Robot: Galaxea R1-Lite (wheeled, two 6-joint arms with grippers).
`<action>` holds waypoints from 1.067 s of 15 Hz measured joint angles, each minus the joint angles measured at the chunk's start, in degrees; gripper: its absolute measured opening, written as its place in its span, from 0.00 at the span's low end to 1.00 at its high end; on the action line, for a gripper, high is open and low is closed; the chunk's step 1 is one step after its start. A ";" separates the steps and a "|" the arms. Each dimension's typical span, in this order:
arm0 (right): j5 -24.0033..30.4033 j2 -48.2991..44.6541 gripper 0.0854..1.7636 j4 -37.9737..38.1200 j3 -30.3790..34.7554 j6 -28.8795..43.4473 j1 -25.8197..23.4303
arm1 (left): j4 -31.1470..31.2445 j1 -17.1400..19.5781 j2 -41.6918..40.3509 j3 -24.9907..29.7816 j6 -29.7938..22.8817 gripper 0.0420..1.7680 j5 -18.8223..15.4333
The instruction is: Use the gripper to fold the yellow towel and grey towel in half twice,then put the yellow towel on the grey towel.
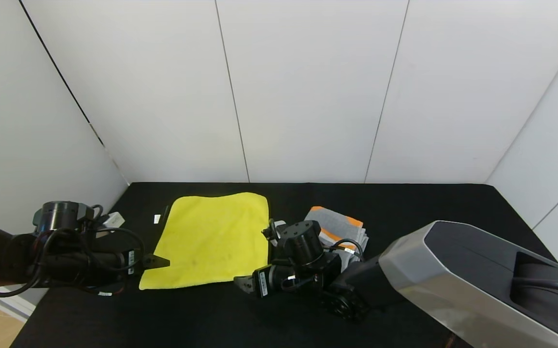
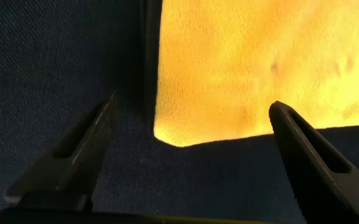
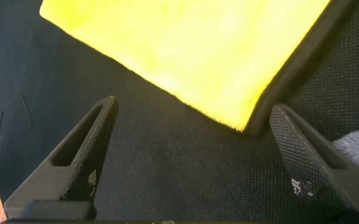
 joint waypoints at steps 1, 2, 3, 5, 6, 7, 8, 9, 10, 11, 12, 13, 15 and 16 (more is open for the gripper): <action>-0.02 -0.02 0.97 -0.02 0.04 -0.02 -0.05 | 0.00 0.00 0.26 0.13 -0.02 0.97 -0.17; -0.02 -0.05 0.97 -0.02 0.10 0.00 -0.07 | 0.00 -0.02 0.52 0.17 -0.05 0.97 -0.67; -0.05 -0.07 0.97 -0.11 0.17 0.11 -0.10 | 0.00 -0.02 0.76 0.22 -0.10 0.97 -1.61; -0.05 -0.13 0.97 -0.22 0.21 0.41 -0.16 | 0.00 -0.17 1.30 0.27 -0.22 0.97 -2.68; -0.02 -0.13 0.97 -0.24 0.28 0.41 -0.18 | -0.01 -0.30 1.63 0.27 -0.40 0.97 -2.73; -0.05 -0.16 0.97 -0.24 0.30 0.41 -0.18 | -0.06 -0.44 1.99 0.27 -0.44 0.97 -2.76; -0.05 -0.18 0.97 -0.24 0.30 0.41 -0.18 | -0.06 -0.41 2.27 0.27 -0.46 0.97 -2.79; -0.02 -0.21 0.97 -0.24 0.30 0.43 -0.18 | -0.09 -0.41 2.57 0.24 -0.46 0.97 -2.82; -0.05 -0.21 0.97 -0.24 0.30 0.43 -0.18 | -0.06 -0.41 2.79 0.22 -0.49 0.97 -2.84; -0.05 -0.22 0.97 -0.24 0.32 0.41 -0.18 | -0.09 -0.45 2.90 0.17 -0.52 0.97 -2.90; -0.09 -0.21 0.97 -0.24 0.32 0.43 -0.18 | -0.09 -0.56 3.01 0.13 -0.49 0.97 -2.99; -0.11 -0.21 0.97 -0.24 0.32 0.41 -0.18 | -0.28 -0.78 3.15 0.11 -0.49 0.97 -3.10; -0.13 -0.21 0.97 -0.24 0.32 0.43 -0.18 | -2.32 -1.30 3.61 0.28 -0.55 0.97 -3.34; -0.09 -0.21 0.97 -0.24 0.32 0.43 -0.18 | -2.62 -1.39 3.80 0.38 -0.52 0.97 -3.34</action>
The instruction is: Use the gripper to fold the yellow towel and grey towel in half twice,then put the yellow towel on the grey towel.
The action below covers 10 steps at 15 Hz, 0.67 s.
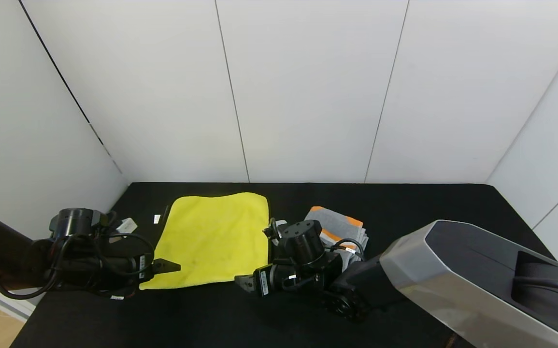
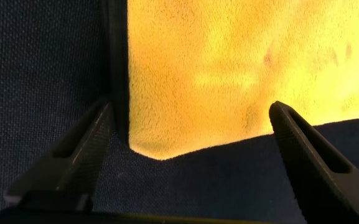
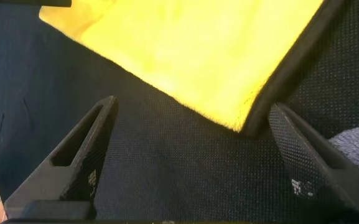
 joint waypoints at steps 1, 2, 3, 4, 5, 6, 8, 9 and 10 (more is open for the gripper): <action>0.00 0.00 0.88 0.02 0.00 -0.01 0.00 | -0.12 -0.07 0.17 0.00 0.00 0.97 -0.02; -0.05 0.00 0.78 0.02 0.00 0.00 0.00 | -0.20 -0.11 0.34 -0.02 0.00 0.97 -0.02; -0.05 0.00 0.69 0.00 0.00 -0.01 0.00 | -0.22 -0.11 0.44 -0.11 0.01 0.97 -0.02; -0.02 0.02 0.60 -0.39 0.00 0.00 0.00 | -0.23 -0.16 0.48 -0.11 0.00 0.97 -0.05; 0.01 0.11 0.53 -1.66 0.02 0.02 0.00 | -0.23 -0.16 0.55 -0.13 -0.02 0.97 -0.05; 0.04 0.21 0.47 -2.69 0.18 0.11 0.00 | -0.26 -0.16 0.63 -0.13 0.00 0.97 -0.05; 0.04 0.32 0.20 -3.11 0.29 0.16 0.00 | -1.02 -0.16 0.85 -0.05 0.00 0.97 -0.05; 0.06 0.35 0.03 -3.11 0.38 0.22 0.00 | -1.11 -0.16 0.94 0.00 -0.02 0.97 -0.05; 0.01 0.35 0.02 -3.08 0.44 0.21 0.00 | -1.16 -0.16 0.98 0.01 0.00 0.97 -0.05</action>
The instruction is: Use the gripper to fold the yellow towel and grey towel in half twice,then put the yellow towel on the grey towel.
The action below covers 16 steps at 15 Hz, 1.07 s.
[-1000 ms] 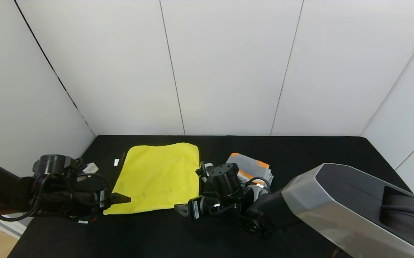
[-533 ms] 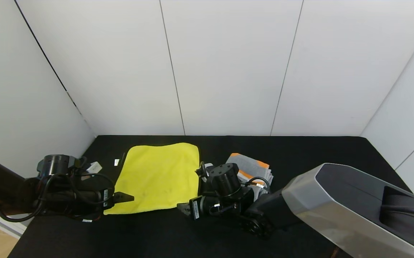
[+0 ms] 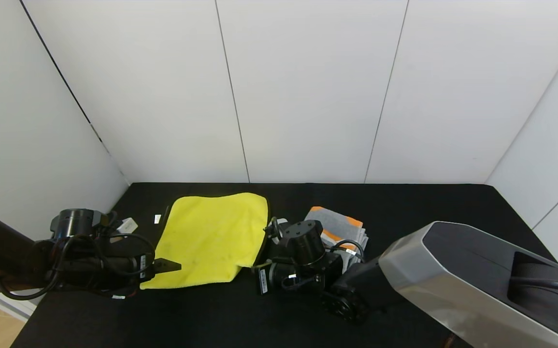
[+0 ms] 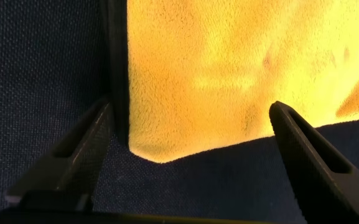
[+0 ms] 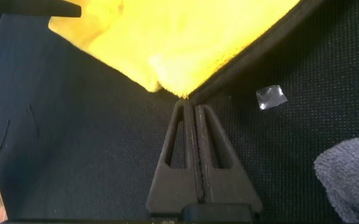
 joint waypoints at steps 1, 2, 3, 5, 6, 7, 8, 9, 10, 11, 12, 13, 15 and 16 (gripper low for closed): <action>0.02 0.00 0.02 -0.06 0.07 0.00 0.00 | -0.04 0.00 0.00 0.02 0.00 0.97 0.00; 0.02 0.02 0.02 -0.06 0.13 -0.02 0.00 | -0.04 0.05 0.05 0.02 0.00 0.97 0.00; 0.02 0.02 0.02 -0.06 0.22 -0.02 0.00 | -0.04 0.05 0.05 0.02 -0.02 0.97 0.02; 0.02 0.00 0.02 -0.06 0.46 -0.02 0.00 | -0.22 0.00 0.10 0.05 0.00 0.97 0.02; 0.02 -0.02 0.02 -0.06 0.66 -0.10 0.00 | -0.26 0.00 0.11 0.10 0.01 0.97 0.02; 0.02 -0.06 0.02 -0.06 0.79 -0.11 0.00 | -0.23 0.05 0.11 0.10 0.01 0.97 0.02; 0.02 -0.09 0.02 -0.11 0.88 -0.11 0.00 | -0.26 0.09 0.10 0.21 -0.02 0.97 0.02; 0.02 -0.09 0.02 -0.20 0.93 -0.11 0.00 | -0.30 0.09 0.11 0.35 0.00 0.97 0.00; 0.02 -0.11 0.02 -0.24 0.94 -0.11 0.00 | -0.48 0.05 0.16 0.46 0.01 0.97 -0.17; 0.02 -0.11 0.02 -0.24 0.94 -0.13 0.00 | -1.19 0.02 0.30 0.66 0.00 0.97 -0.69; 0.02 -0.11 0.02 -0.24 0.94 -0.11 0.00 | -1.83 0.00 0.46 0.85 -0.02 0.97 -0.94; 0.05 -0.11 0.02 -0.24 0.94 -0.11 0.00 | -2.21 0.00 0.66 0.96 0.00 0.97 -1.02; 0.02 -0.13 0.02 -0.26 0.96 -0.11 0.00 | -2.43 0.00 0.96 1.10 -0.16 0.97 -1.08; 0.02 -0.13 0.02 -0.24 1.04 -0.11 0.00 | -2.68 0.00 1.05 1.10 -0.41 0.97 -1.08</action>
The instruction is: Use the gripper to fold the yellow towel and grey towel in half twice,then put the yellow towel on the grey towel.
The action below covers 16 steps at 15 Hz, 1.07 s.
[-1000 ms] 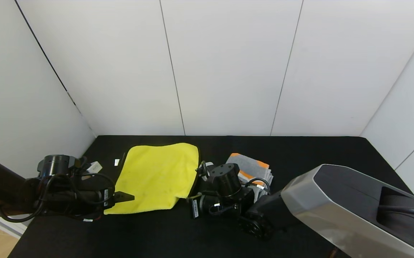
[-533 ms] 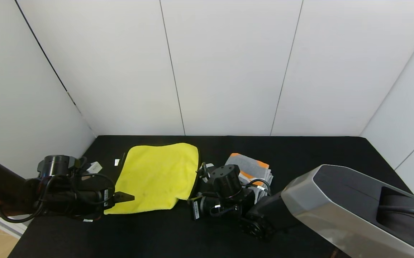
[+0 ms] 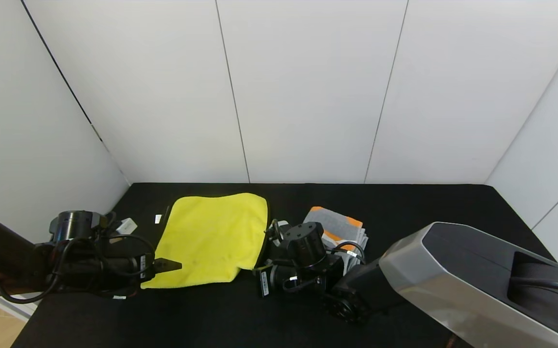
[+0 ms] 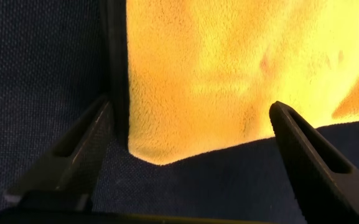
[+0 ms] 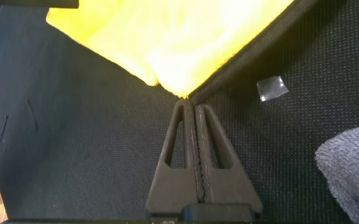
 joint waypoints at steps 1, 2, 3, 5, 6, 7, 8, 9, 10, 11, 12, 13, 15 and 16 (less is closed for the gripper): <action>0.00 0.00 0.02 0.00 0.00 0.00 0.00 | -0.88 0.00 0.07 0.16 -0.02 0.97 -0.05; 0.00 0.00 0.02 0.00 0.00 0.00 0.00 | -2.01 0.02 0.16 0.55 0.00 0.88 0.01; 0.02 0.00 0.02 0.00 0.01 0.00 -0.02 | -2.78 0.02 0.29 0.83 0.01 0.79 0.15; 0.00 0.02 0.02 0.02 0.01 0.00 -0.02 | -3.02 -0.02 0.55 1.07 -0.21 0.62 0.22; 0.02 0.02 0.02 0.02 0.01 0.00 -0.02 | -2.97 -0.05 0.66 1.11 -0.27 0.55 0.20; 0.02 0.02 0.02 0.02 0.01 0.00 -0.02 | -2.97 0.00 0.73 1.11 -0.29 0.49 0.22; 0.02 0.02 0.02 0.02 0.01 0.00 -0.02 | -2.89 0.00 0.77 1.11 -0.33 0.44 0.22; 0.02 0.00 0.02 0.02 0.01 0.00 -0.02 | -2.73 -0.02 0.79 1.13 -0.43 0.33 0.22; 0.02 0.00 0.02 0.02 0.01 0.00 -0.02 | -2.39 -0.06 0.84 1.22 -0.43 0.05 0.23; 0.00 -0.04 0.02 0.02 0.01 0.00 -0.02 | -2.54 -0.06 0.82 1.18 -0.43 0.06 0.23; 0.00 -0.11 0.02 0.02 0.12 0.00 -0.02 | -2.58 0.00 0.71 1.24 -0.46 0.06 0.28; 0.00 -0.26 0.02 -0.12 0.37 -0.02 0.00 | -2.58 0.00 0.51 1.40 -0.44 0.06 0.30; 0.00 -0.80 0.02 -1.08 1.52 0.00 0.07 | -2.67 0.00 -0.39 2.21 -0.40 0.06 0.33; 0.00 -1.24 0.02 -1.82 2.68 0.00 0.11 | -2.76 0.00 -1.19 2.91 -0.33 0.06 0.33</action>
